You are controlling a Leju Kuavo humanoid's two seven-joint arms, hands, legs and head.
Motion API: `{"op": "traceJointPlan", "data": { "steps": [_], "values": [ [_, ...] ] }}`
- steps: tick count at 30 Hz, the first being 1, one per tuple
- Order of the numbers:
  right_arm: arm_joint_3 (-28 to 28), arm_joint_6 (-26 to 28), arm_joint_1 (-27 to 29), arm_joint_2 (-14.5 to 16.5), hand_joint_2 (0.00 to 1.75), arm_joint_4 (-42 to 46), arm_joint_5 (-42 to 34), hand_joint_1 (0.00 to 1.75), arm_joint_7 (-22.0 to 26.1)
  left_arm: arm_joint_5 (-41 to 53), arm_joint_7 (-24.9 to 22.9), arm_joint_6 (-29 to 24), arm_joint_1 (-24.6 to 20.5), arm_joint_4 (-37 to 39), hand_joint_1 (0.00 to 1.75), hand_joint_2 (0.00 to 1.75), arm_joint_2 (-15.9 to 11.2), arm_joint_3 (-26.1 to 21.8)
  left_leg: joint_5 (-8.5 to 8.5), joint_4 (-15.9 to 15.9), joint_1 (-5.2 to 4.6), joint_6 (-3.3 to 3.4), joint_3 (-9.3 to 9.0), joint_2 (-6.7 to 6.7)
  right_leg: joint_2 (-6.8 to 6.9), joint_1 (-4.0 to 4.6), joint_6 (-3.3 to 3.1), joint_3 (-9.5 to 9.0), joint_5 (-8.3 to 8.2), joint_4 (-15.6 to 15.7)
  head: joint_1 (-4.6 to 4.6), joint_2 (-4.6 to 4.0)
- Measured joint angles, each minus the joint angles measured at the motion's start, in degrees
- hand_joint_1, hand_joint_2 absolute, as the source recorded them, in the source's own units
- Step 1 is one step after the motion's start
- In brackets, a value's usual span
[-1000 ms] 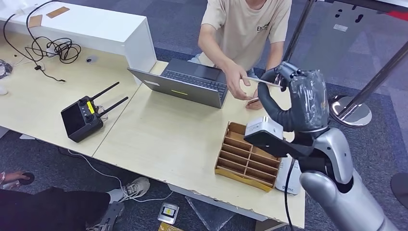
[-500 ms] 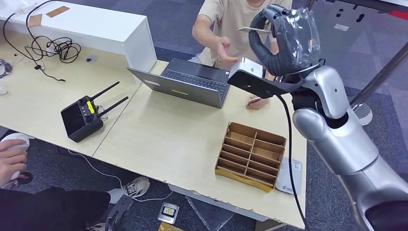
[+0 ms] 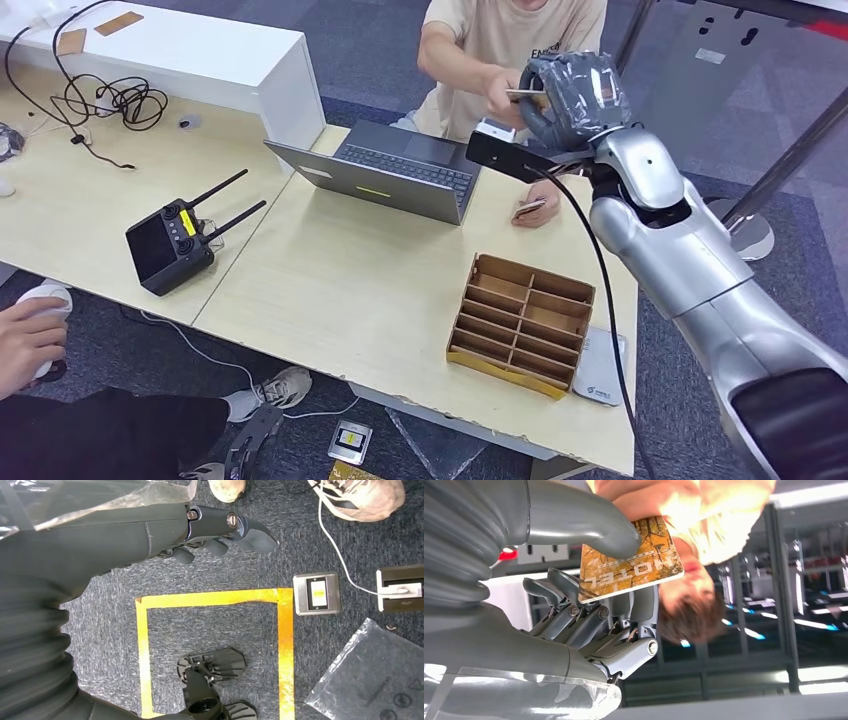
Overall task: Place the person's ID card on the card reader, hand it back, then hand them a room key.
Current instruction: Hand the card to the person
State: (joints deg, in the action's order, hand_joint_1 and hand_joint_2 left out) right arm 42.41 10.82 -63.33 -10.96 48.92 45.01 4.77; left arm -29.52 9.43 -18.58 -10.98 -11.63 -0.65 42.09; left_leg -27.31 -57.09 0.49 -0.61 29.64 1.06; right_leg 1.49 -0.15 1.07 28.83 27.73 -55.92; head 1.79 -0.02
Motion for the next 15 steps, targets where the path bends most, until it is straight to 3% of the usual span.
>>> {"op": "traceJointPlan", "data": {
  "steps": [4, 6, 8, 10, 15],
  "values": [
    [0.8, 0.1, -0.1, 0.6, 1.75, -3.3, 0.0, 1.75, 0.0, -0.1, 0.0, 0.0, 0.0, 0.0, 0.0, 1.75, 0.0, 0.2, 0.0, 0.0, 0.0, 0.0, -0.01, 0.0, 0.0, 0.0, 0.0, 0.01, 0.0, 0.0, -0.01, 0.0],
    [1.1, 0.3, -0.1, 0.8, 1.75, -4.3, -0.4, 1.45, 0.1, -0.2, 0.0, 0.0, 0.0, 0.0, 0.0, 1.75, 0.0, 0.3, 0.0, 0.0, 0.0, 0.0, -0.01, -0.01, 0.0, 0.0, 0.0, 0.02, 0.0, 0.0, -0.01, 0.0],
    [1.4, 0.4, -0.1, 1.1, 1.75, -5.3, -0.6, 0.58, 0.2, -0.2, 0.0, 0.0, 0.0, 0.0, 0.0, 1.75, 0.0, 0.4, 0.0, 0.0, 0.0, 0.0, 0.0, -0.01, 0.0, 0.0, 0.0, 0.02, 0.0, 0.0, -0.01, 0.0],
    [1.7, 0.6, -0.1, 1.3, 1.75, -6.0, -0.7, 0.0, 0.3, -0.3, 0.0, 0.0, 0.0, 0.0, 0.0, 1.75, 0.0, 0.4, 0.0, 0.0, 0.0, 0.0, 0.0, -0.01, -0.01, 0.0, 0.0, 0.03, 0.0, 0.0, -0.01, 0.0],
    [1.8, 0.6, -0.1, 1.6, 1.75, -7.1, -1.5, 0.0, 0.7, -0.3, 0.0, -0.1, 0.0, 0.0, 0.0, 1.75, 0.0, 0.5, 0.0, 0.0, 0.0, 0.0, 0.0, -0.01, -0.01, 0.0, 0.0, 0.03, 0.0, 0.0, -0.01, 0.0]
  ]
}}
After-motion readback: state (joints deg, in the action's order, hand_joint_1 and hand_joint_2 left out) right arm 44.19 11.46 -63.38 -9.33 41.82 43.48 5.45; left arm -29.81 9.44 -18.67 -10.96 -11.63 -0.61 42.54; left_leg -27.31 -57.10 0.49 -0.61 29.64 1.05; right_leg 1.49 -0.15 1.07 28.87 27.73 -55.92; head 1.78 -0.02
